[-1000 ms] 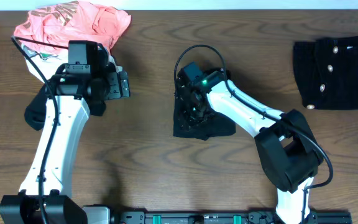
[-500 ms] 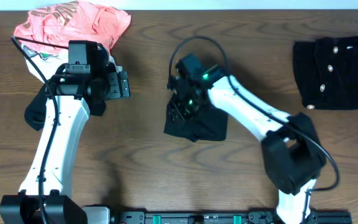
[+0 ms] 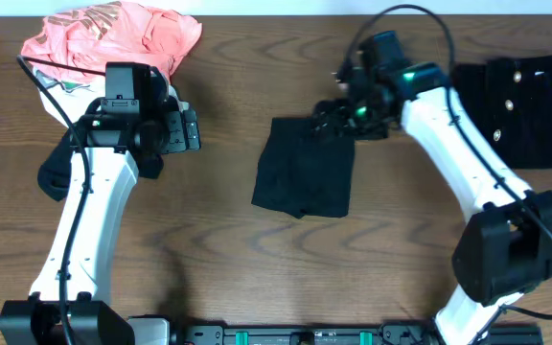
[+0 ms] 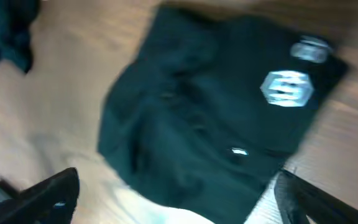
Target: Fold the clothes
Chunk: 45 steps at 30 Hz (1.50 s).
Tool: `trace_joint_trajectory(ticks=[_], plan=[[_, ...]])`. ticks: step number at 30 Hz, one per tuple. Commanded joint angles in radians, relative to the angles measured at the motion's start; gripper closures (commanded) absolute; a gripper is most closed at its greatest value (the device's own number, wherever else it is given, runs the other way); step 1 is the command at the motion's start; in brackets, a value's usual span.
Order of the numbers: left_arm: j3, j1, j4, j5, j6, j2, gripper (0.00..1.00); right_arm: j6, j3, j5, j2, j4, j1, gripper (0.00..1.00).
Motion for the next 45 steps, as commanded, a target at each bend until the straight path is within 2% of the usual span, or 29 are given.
trace_joint_trajectory(ticks=[1,10,24,33,42,44,45], plan=[[0.002,0.003,0.0,0.003,-0.002,0.008,0.05,0.059,-0.083,0.01,0.005,0.009,-0.051,0.01],[0.002,0.003,0.0,0.003,-0.002,0.008,0.05,0.064,-0.35,-0.032,0.005,0.269,-0.109,0.01],[0.002,0.003,-0.001,0.003,-0.002,0.008,0.05,0.198,-0.683,-0.184,0.006,0.814,-0.109,0.01],[0.002,0.003,0.0,0.003,-0.002,0.008,0.05,0.304,-0.743,-0.285,0.042,0.985,-0.056,0.01],[0.001,0.003,-0.003,0.003,-0.002,0.008,0.05,0.523,-0.743,-0.314,0.131,1.262,0.104,0.01],[0.0,0.003,-0.008,0.003,-0.002,0.008,0.05,0.545,-0.743,-0.31,0.135,1.287,0.116,0.12],[0.0,0.003,-0.011,0.003,-0.002,0.008,0.05,0.544,-0.743,-0.31,0.135,1.295,0.117,0.22]])
